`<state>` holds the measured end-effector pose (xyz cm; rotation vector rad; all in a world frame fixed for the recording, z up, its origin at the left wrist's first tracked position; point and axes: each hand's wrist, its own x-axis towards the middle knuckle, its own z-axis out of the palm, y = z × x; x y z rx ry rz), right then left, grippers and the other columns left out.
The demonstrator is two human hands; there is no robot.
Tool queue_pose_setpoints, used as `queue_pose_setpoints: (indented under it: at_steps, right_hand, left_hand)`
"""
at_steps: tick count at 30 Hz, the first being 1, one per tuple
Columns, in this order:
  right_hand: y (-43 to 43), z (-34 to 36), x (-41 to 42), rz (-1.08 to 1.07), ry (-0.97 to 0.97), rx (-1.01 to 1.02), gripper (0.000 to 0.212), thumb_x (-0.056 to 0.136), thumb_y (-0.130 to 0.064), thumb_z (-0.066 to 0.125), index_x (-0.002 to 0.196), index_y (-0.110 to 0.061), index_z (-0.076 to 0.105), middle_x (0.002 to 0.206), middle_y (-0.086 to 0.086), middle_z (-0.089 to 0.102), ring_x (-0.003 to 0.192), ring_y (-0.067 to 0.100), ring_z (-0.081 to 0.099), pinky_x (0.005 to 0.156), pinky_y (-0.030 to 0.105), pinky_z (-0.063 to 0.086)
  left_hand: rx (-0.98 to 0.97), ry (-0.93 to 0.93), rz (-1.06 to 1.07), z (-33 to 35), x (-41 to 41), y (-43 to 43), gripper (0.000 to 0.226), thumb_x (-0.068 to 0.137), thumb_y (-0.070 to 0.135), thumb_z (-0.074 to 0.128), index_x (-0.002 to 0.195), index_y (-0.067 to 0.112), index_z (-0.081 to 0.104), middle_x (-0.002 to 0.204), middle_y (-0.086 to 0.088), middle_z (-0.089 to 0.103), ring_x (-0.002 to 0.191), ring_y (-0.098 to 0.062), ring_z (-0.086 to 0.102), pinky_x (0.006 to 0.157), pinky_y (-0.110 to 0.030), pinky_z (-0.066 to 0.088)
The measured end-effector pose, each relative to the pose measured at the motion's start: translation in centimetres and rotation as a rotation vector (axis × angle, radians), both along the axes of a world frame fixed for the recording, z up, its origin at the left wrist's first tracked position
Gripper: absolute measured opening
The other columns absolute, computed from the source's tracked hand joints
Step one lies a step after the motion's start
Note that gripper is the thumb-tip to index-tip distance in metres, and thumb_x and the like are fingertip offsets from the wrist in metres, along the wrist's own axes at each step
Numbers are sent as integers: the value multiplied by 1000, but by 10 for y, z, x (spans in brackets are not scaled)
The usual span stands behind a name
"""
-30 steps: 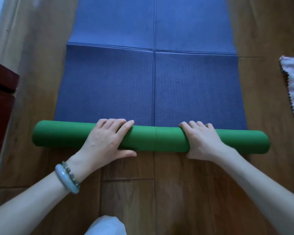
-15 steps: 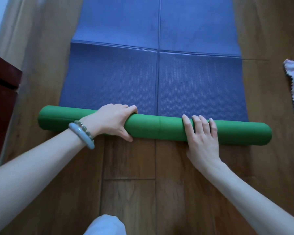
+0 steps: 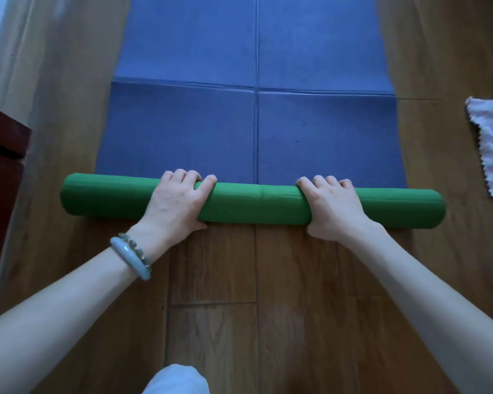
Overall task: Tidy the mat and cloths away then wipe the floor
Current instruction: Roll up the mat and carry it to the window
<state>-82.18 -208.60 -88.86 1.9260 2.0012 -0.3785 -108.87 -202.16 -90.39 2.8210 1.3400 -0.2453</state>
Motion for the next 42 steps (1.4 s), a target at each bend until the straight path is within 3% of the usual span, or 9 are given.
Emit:
queue_pose_setpoints:
  at_steps: [3, 10, 15, 18, 23, 28, 31, 36, 42]
  right_hand:
    - [-10, 7, -2, 12, 13, -58, 62, 68, -26, 60, 124, -24, 33, 109, 0, 48, 105, 24, 45, 88, 38, 33]
    - [-57, 11, -13, 52, 116, -252, 59, 67, -30, 60, 119, -27, 32, 108, -1, 47, 107, 23, 45, 85, 37, 32]
    - [-80, 0, -7, 55, 142, 50, 89, 40, -30, 66, 127, -24, 47, 118, 11, 47, 106, 32, 45, 91, 41, 30]
    - [-105, -4, -10, 0, 134, 290, 98, 40, -21, 73, 135, -14, 46, 125, 18, 45, 116, 36, 40, 103, 50, 25]
    - [-115, -18, -8, -29, 51, 275, 111, 42, -8, 76, 143, -16, 32, 133, 20, 44, 126, 39, 37, 107, 55, 22]
    - [-93, -22, 0, 27, 2, 266, 97, 41, -10, 79, 131, -18, 45, 116, 17, 57, 105, 38, 52, 93, 50, 32]
    - [-71, -18, 8, 54, -7, 153, 95, 39, -23, 78, 128, -23, 43, 107, 8, 58, 95, 33, 55, 85, 45, 37]
    - [-37, -2, 13, 32, 98, -80, 81, 61, -33, 65, 132, -38, 26, 116, -2, 43, 109, 23, 42, 91, 39, 31]
    - [-13, 14, 16, -40, 131, -220, 97, 55, -28, 70, 139, -41, 21, 131, 4, 28, 122, 26, 29, 105, 40, 19]
  left_hand:
    - [-19, -16, -7, 2, -4, -14, 80, 33, 29, 86, 105, 9, 59, 84, -12, 60, 71, -31, 56, 65, -37, 42]
    - [-178, 19, -65, 0, -24, -66, 77, 30, 39, 78, 101, 15, 59, 80, -4, 59, 68, -28, 56, 62, -35, 43]
    - [-285, 31, -35, 3, -22, -56, 77, 32, 47, 73, 102, 22, 56, 88, 2, 56, 73, -23, 56, 62, -33, 42]
    - [-396, 42, -44, 6, -19, -43, 76, 40, 51, 70, 109, 27, 48, 97, 6, 49, 84, -19, 54, 67, -33, 40]
    - [-550, -11, 14, 11, -15, -27, 75, 46, 54, 73, 111, 31, 42, 99, 13, 45, 93, -12, 49, 72, -29, 39]
    - [-357, -45, -81, 6, -25, -35, 88, 41, 72, 65, 112, 21, 54, 97, 7, 62, 86, -19, 59, 69, -32, 50]
    - [-207, -34, -58, 2, -25, -41, 104, 35, 66, 82, 119, 11, 57, 105, -5, 65, 89, -27, 64, 74, -37, 50]
    - [-16, -80, -19, -2, -18, -49, 106, 37, 52, 90, 125, 5, 56, 113, -15, 60, 103, -32, 54, 90, -42, 35]
    - [-86, -66, 9, 1, -10, -20, 78, 32, 45, 81, 103, 19, 61, 90, -5, 59, 77, -30, 55, 66, -37, 43]
